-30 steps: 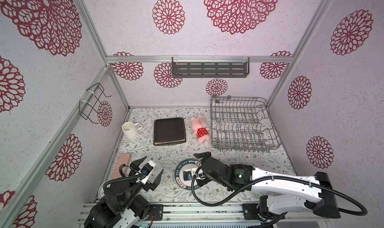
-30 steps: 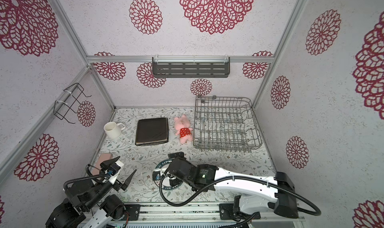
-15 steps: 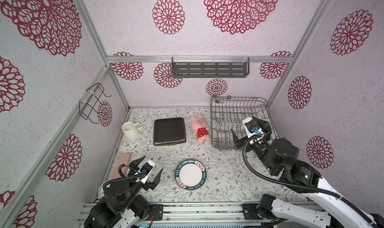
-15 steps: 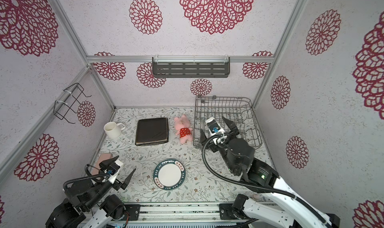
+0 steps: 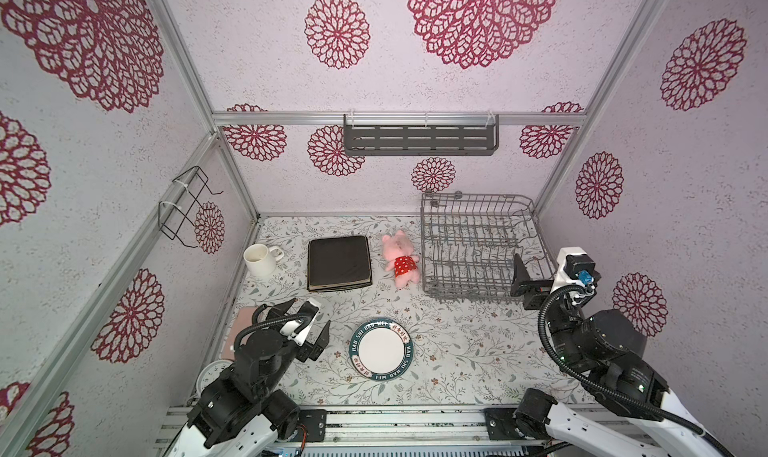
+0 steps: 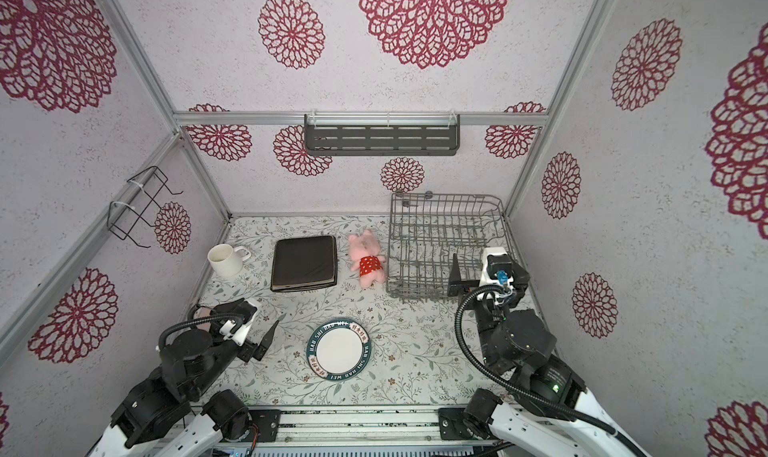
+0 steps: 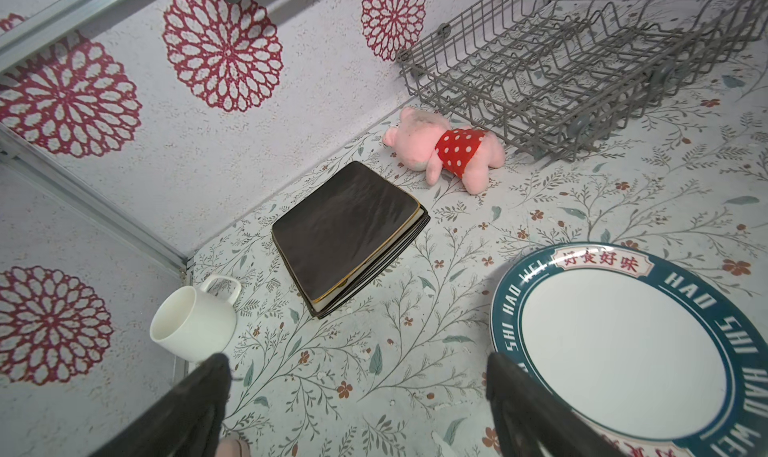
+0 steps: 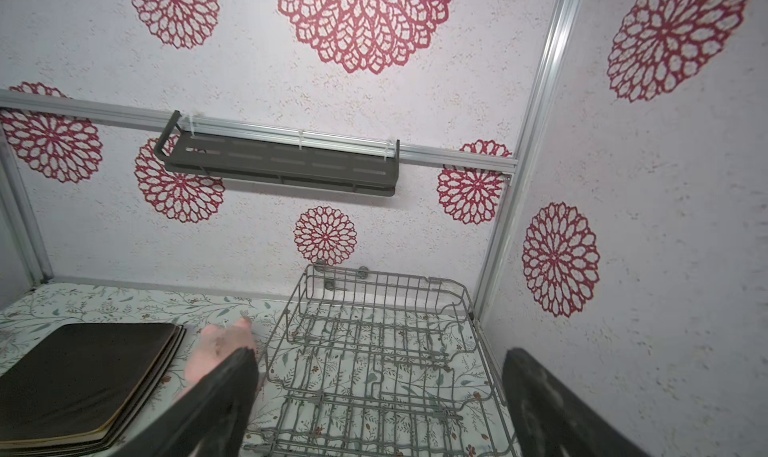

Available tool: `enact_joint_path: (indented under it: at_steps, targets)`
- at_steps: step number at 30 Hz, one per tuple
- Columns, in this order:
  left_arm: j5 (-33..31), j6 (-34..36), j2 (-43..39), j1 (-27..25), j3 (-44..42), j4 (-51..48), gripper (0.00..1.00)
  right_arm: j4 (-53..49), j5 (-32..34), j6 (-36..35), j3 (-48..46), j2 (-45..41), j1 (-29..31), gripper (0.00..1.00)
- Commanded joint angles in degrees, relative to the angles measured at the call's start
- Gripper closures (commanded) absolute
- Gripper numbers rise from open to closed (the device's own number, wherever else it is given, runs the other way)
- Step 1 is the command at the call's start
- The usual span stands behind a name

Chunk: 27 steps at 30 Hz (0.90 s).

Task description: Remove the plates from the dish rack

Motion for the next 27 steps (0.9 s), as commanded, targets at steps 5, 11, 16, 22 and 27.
enact_joint_path:
  at_steps: [5,11,16,22,27]
  targets:
    - [-2.16,-5.08,13.83,0.19,2.26,22.84,0.03,17.41,-0.53,-4.09,-10.77,-2.48,-3.55,0.04]
    - [3.26,-8.36,24.93,6.13,5.18,30.78,0.03,23.83,-28.25,9.18,-13.47,11.18,-26.38,0.04]
    - [6.44,-12.48,31.09,14.38,7.05,36.06,0.03,36.46,-48.34,16.53,-10.74,26.35,-40.78,0.01]
    - [9.98,-19.49,38.39,27.53,8.25,44.24,0.03,44.43,-59.64,20.37,-4.38,40.70,-48.97,0.01]
    - [7.31,-22.55,46.52,37.80,8.25,49.21,0.03,42.77,-64.90,21.57,0.59,47.39,-53.90,0.01]
